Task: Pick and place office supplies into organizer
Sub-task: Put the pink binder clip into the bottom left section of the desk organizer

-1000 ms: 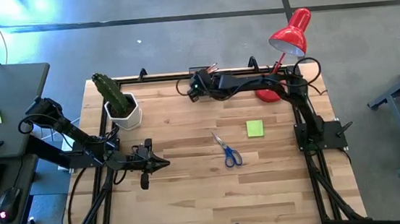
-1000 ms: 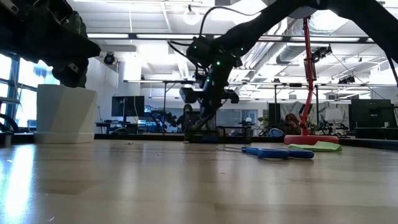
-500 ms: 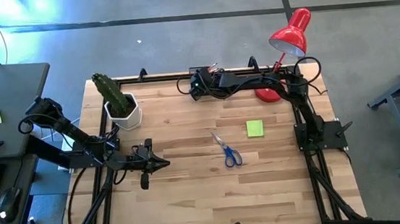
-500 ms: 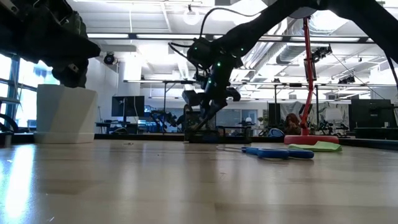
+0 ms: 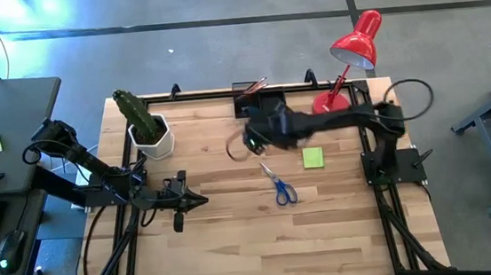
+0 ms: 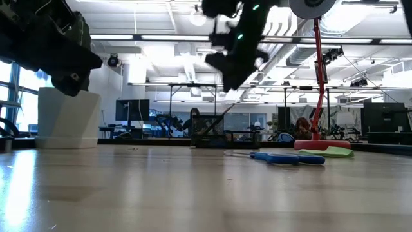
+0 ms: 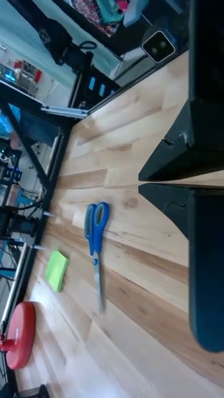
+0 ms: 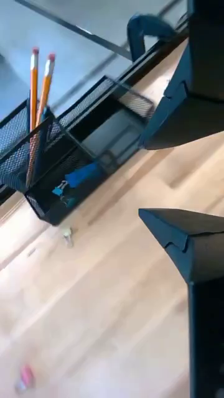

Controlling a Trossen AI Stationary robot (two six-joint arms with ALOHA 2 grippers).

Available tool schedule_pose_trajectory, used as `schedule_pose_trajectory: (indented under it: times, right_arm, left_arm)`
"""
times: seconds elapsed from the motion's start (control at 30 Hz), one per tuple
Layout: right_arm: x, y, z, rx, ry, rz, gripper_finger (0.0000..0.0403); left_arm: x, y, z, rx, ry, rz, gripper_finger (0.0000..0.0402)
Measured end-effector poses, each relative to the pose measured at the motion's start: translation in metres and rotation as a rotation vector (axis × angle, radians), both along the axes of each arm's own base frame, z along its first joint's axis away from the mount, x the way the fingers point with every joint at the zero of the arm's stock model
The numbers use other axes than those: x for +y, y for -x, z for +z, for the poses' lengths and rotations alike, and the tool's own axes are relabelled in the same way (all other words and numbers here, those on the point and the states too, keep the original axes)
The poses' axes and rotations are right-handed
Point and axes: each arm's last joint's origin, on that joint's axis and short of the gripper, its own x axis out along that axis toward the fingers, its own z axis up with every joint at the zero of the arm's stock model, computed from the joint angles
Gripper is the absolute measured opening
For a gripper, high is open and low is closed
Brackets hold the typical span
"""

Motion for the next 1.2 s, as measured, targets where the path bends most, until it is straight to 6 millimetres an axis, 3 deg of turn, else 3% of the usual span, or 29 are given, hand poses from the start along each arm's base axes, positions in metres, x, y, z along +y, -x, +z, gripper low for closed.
schedule_pose_trajectory:
  times: [0.17,0.43,0.57,0.7,0.97,1.2]
  right_arm:
    - [0.046,0.037,-0.008,-0.060,-0.013,0.012,0.0150]
    - [0.086,0.095,-0.036,-0.216,-0.117,0.051,0.0134]
    - [0.092,0.116,-0.045,-0.279,-0.111,0.073,0.0134]
    - [0.094,0.131,-0.055,-0.316,-0.114,0.090,0.0134]
    - [0.098,0.143,-0.076,-0.376,-0.108,0.157,0.0133]
    - [0.105,0.149,-0.085,-0.392,-0.075,0.211,0.0133]
  left_arm:
    - [0.001,0.001,-0.002,0.021,-0.006,0.022,0.0008]
    - [0.002,0.001,-0.004,0.033,-0.011,0.052,0.0008]
    - [0.001,-0.004,0.003,0.028,-0.066,0.105,0.0008]
    - [0.006,-0.022,0.018,0.133,-0.100,0.178,0.0016]
    - [0.025,-0.057,0.056,0.442,-0.195,0.269,0.0106]
    - [0.067,-0.060,0.056,0.718,-0.240,0.450,0.0148]
